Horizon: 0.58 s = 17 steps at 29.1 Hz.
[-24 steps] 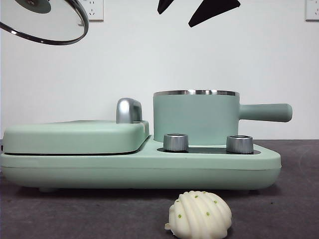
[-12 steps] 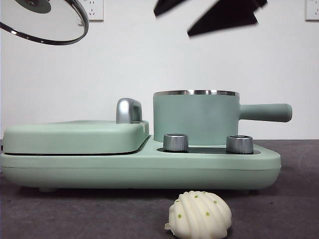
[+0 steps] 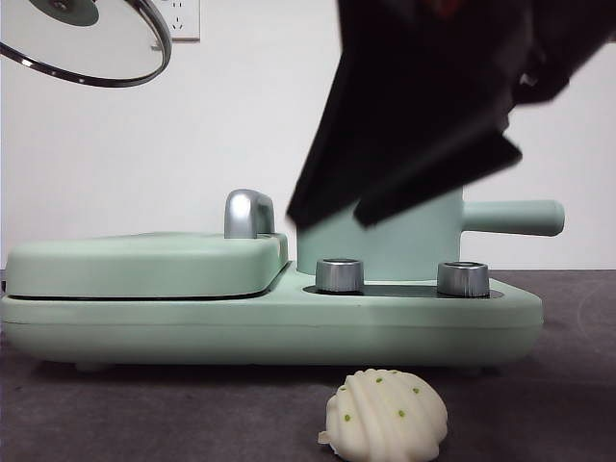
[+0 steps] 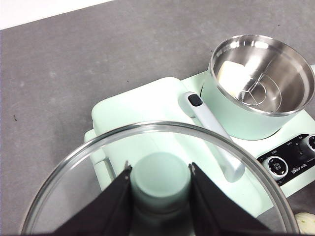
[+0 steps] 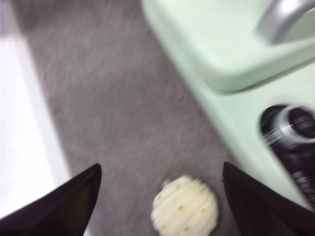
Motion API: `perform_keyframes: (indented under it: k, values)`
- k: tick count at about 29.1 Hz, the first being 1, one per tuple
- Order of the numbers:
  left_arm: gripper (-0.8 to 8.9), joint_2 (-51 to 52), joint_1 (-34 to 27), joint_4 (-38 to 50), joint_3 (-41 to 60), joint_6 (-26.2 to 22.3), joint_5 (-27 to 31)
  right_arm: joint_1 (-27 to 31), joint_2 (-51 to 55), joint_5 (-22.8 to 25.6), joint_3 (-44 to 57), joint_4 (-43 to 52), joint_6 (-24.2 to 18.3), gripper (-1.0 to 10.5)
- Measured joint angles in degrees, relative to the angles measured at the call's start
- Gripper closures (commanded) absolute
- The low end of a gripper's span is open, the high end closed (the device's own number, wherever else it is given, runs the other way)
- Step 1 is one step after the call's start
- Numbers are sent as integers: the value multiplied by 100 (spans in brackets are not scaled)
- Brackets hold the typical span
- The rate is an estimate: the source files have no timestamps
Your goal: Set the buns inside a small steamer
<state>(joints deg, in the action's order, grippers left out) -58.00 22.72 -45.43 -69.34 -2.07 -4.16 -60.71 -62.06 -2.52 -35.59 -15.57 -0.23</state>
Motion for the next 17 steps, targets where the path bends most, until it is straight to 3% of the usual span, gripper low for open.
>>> perform_keyframes:
  k: [9, 17]
  values:
    - [803, 0, 0, 0, 0, -2, 0, -175, -1025, 472, 9, -26, 87, 565]
    - [803, 0, 0, 0, 0, 0, 0, -146, -1456, 721, 13, -28, 468, 565]
